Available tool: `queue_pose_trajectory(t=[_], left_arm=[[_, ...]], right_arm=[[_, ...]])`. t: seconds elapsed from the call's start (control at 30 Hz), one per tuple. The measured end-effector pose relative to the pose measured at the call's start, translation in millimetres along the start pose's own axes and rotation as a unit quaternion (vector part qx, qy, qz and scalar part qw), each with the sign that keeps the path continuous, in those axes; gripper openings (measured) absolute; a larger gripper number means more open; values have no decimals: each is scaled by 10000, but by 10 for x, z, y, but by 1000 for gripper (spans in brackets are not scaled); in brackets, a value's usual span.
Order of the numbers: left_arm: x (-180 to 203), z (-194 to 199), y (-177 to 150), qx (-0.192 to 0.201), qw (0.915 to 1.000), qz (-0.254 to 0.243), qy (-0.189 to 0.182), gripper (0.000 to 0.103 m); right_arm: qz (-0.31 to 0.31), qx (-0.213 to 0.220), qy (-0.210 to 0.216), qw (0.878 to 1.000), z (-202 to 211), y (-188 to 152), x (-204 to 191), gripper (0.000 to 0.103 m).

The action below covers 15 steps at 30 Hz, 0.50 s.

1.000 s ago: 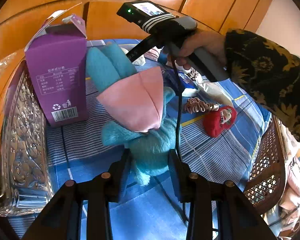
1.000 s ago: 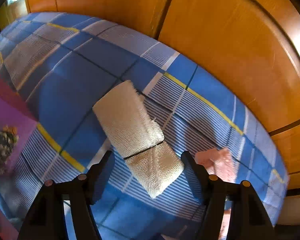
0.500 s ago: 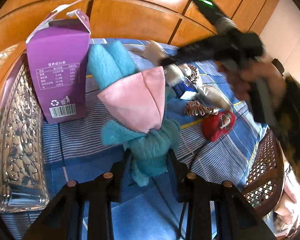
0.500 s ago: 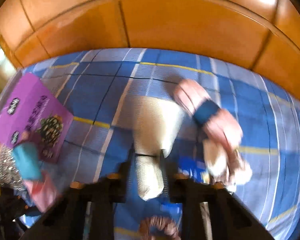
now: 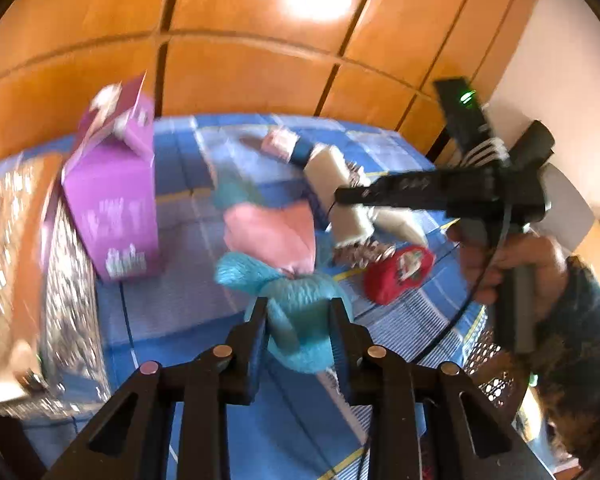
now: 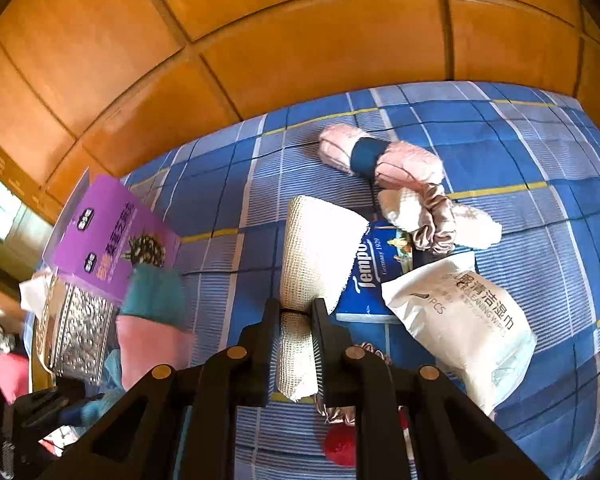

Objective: Organize soft objects
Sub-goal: 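Lift the blue plush toy with the left tool while the right tool grasps the beige mesh towel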

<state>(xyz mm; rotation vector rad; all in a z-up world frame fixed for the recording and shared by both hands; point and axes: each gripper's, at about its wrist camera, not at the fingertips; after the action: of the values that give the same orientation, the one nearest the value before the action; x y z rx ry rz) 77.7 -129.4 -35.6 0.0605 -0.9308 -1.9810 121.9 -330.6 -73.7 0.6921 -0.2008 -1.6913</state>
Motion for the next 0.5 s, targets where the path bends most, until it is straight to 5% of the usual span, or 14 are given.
queue_pose_trajectory(t=[0.13,0.17,0.33,0.5], left_arm=[[126,136,297,283,9993,-226,-21,18],[142,158,362,330,9991,-258,-35,4],[202,183,677,307,9985,-436,-117,3],[189,122,453,-119,9985,-411,-342,5]], right_arm=[[-208,8,-50,9998,-40,7,67,14],[-242,18,-37,9997,-38,9,78,14],[-309,-102,-28,9995,-80,-9,116,14],[-346,-100,8,9994,-80,-14,124,14]])
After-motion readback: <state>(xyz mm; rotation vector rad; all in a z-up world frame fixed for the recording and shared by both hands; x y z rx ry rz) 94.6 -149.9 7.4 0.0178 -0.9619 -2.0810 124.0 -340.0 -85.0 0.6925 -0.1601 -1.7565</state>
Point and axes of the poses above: each gripper's, at about its wrist camera, not at the fingertips, and z roughly against the way its jaws point, x to its right, y to its top, and after that the axes turned 2 degrees about z, right-handed
